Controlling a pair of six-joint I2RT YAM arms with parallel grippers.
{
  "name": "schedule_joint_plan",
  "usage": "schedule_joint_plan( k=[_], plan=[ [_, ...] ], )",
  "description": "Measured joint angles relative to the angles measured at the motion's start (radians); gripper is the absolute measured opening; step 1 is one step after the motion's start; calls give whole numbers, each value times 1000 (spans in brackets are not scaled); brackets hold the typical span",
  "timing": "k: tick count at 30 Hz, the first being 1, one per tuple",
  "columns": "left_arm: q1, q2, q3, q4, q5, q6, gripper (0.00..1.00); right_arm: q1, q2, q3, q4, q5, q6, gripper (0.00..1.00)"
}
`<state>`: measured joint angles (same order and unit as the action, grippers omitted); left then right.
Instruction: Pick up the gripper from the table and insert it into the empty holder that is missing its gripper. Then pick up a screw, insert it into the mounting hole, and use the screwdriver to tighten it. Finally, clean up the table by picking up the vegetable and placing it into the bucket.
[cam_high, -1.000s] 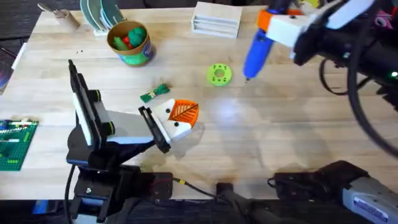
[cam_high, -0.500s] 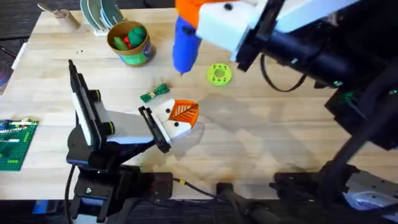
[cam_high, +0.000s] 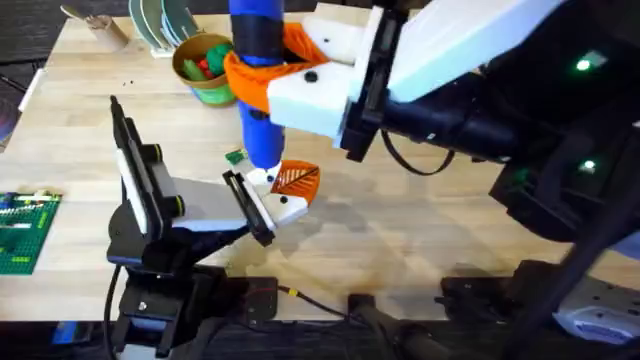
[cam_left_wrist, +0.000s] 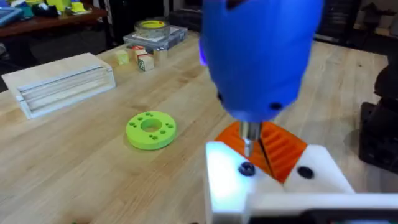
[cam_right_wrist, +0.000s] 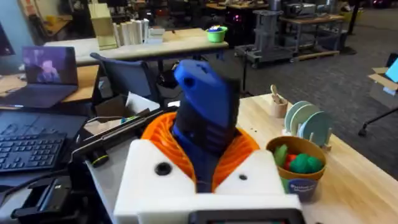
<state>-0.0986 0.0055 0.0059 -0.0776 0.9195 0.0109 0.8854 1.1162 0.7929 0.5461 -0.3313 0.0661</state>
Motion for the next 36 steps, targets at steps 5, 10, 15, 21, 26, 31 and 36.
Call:
schedule_joint_plan(
  k=[5, 10, 15, 21, 26, 31, 36],
  plan=[
    [0, 0, 0, 0, 0, 0, 10, 6, 5, 0, 0, 0, 1, 98],
    [0, 0, 0, 0, 0, 0, 10, 7, 5, 0, -1, 0, -2, 95],
    [0, 0, 0, 0, 0, 0, 10, 7, 5, 0, -9, 0, -6, 92],
    [0, 0, 0, 0, 0, 0, 10, 7, 5, 0, -32, 0, -7, 88],
    [0, 0, 0, 0, 0, 0, 10, 7, 23, 0, -30, 0, -7, 85],
    [0, 0, 0, 0, 0, -1, 10, 7, 42, 0, -9, 1, -7, 80],
    [0, 0, 0, 0, 0, -1, 10, 7, 43, 0, -7, 1, -8, 77]
  ],
)
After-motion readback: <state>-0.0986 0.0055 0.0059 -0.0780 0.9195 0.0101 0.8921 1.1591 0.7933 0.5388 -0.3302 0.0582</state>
